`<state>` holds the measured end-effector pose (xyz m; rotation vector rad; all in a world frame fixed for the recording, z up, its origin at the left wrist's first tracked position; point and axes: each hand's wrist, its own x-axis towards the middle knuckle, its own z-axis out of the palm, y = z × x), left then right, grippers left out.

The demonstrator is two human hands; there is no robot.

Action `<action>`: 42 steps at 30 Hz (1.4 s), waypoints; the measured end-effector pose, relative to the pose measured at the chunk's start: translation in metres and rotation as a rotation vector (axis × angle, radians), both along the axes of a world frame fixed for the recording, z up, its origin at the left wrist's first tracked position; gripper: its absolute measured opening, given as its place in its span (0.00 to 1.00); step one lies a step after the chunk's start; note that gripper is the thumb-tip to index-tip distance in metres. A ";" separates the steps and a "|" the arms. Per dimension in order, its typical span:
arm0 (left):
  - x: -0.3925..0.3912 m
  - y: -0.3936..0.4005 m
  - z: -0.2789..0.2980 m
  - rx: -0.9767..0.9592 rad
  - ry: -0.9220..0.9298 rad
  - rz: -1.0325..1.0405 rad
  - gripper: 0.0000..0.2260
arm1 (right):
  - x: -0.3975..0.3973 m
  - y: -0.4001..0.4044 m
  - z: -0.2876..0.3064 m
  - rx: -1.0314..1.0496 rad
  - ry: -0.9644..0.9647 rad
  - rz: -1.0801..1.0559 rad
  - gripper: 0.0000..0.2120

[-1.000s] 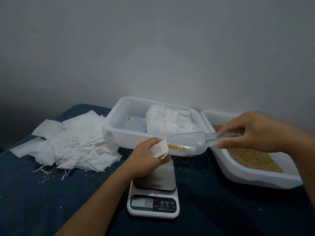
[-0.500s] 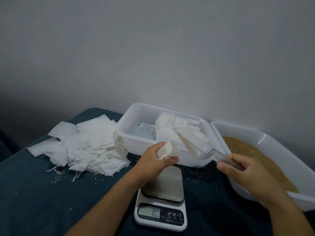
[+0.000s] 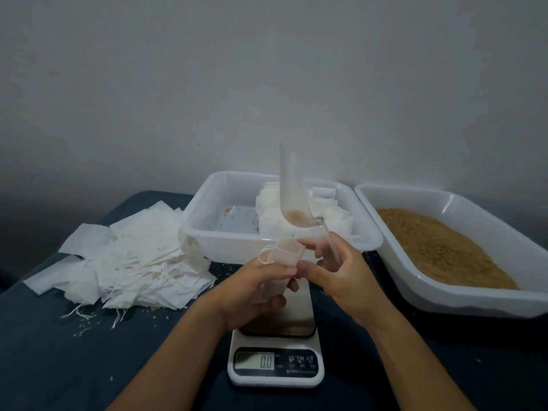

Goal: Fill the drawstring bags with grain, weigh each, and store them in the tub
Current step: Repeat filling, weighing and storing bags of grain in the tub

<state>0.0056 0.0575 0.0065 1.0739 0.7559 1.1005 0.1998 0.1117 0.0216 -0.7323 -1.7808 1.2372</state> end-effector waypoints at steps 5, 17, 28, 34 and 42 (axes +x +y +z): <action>0.006 -0.003 -0.001 0.013 0.023 -0.107 0.15 | -0.006 -0.005 -0.002 0.052 0.110 -0.066 0.11; 0.005 0.008 -0.005 0.254 0.401 0.387 0.08 | 0.004 0.010 -0.016 0.142 0.070 -0.254 0.10; -0.003 0.017 -0.017 0.322 0.435 0.439 0.04 | 0.001 0.008 -0.025 0.151 -0.074 -0.294 0.12; -0.013 0.018 -0.016 0.358 0.541 0.364 0.10 | -0.004 0.001 -0.027 0.227 -0.145 -0.293 0.13; -0.030 0.017 -0.018 0.229 0.675 0.341 0.12 | -0.012 -0.004 -0.035 0.129 -0.234 -0.251 0.12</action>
